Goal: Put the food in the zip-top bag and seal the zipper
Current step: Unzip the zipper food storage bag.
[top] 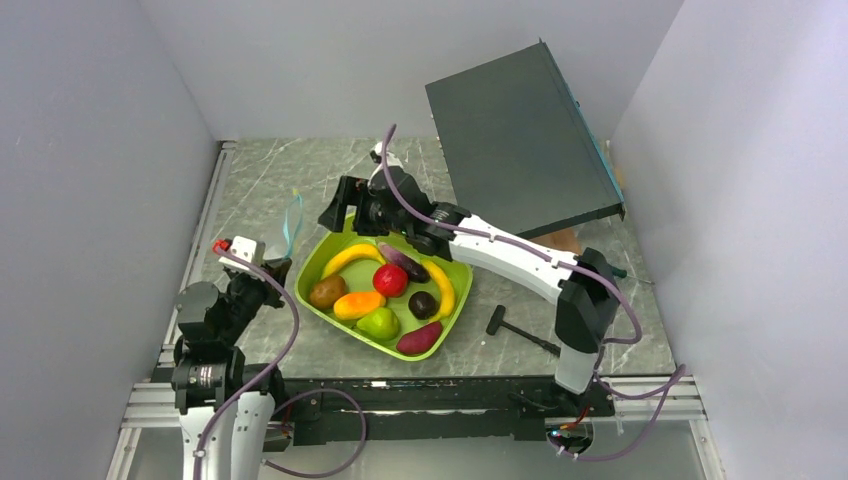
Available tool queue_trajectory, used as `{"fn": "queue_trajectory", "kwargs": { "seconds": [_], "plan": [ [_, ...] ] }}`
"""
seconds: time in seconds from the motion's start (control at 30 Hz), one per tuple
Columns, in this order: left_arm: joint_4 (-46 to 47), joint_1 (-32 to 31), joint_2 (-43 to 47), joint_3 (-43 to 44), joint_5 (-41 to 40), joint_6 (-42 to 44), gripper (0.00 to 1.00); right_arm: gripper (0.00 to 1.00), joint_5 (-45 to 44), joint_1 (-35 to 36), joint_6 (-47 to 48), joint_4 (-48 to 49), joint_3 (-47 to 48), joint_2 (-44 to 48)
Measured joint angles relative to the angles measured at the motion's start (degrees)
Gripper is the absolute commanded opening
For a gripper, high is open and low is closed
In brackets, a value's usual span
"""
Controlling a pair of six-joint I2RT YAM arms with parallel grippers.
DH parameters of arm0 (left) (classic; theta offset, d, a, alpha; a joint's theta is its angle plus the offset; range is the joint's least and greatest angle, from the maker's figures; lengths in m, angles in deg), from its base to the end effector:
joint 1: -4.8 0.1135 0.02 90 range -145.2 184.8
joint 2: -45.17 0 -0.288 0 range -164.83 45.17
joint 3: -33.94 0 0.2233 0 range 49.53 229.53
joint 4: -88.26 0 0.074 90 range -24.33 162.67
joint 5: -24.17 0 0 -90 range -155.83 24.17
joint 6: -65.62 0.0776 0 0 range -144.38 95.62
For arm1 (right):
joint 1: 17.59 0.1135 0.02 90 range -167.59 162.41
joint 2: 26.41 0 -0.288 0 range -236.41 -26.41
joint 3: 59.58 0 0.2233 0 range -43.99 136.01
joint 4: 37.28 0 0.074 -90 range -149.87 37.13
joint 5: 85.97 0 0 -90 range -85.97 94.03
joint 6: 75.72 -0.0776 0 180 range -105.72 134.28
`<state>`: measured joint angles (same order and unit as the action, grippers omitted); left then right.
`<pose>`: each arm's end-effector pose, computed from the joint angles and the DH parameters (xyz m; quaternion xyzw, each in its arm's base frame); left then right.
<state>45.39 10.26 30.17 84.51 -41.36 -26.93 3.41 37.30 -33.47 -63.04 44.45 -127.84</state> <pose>0.0697 -0.0256 0.2996 0.0884 0.7416 -0.1426 0.6495 0.2535 0.3591 0.3463 -0.0490 0.8332 0.4271 0.3477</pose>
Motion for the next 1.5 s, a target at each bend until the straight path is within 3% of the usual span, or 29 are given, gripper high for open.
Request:
{"fn": "queue_trajectory", "kwargs": {
  "seconds": [0.17, 0.3, 0.4, 1.0, 1.13, 1.27, 1.5],
  "plan": [
    [-0.7, -4.6, -1.0, 0.0, -0.9, 0.0, 0.00, 0.84, -2.2, 0.5, -2.3, -0.2, 7.7, -5.2],
    [-1.3, -6.7, -1.4, 0.0, -2.0, 0.2, 0.00, 0.75, -4.1, 1.0, -3.3, -0.4, 10.8, -8.4],
    [-1.3, -7.1, -1.4, 0.0, -2.6, 0.2, 0.00, 0.66, -5.3, 1.2, -3.9, -0.6, 11.2, -10.1],
    [-1.3, -7.9, -1.4, 0.0, -3.4, 0.2, 0.00, 0.58, -5.3, 2.1, -7.0, -0.3, 11.3, -15.5],
    [-1.3, -8.1, -1.4, 0.0, -3.3, 0.2, 0.00, 0.47, -5.1, 3.1, -7.3, -0.4, 12.6, -17.5],
    [-1.3, -8.3, -1.7, 0.0, -3.2, 0.2, 0.00, 0.47, -4.6, 3.8, -7.7, -0.4, 13.8, -18.4],
    [-1.4, -8.7, -2.1, 0.0, -2.9, 0.2, 0.00, 0.56, -3.1, 4.0, -8.7, 0.2, 13.8, -18.4]
  ]
}}
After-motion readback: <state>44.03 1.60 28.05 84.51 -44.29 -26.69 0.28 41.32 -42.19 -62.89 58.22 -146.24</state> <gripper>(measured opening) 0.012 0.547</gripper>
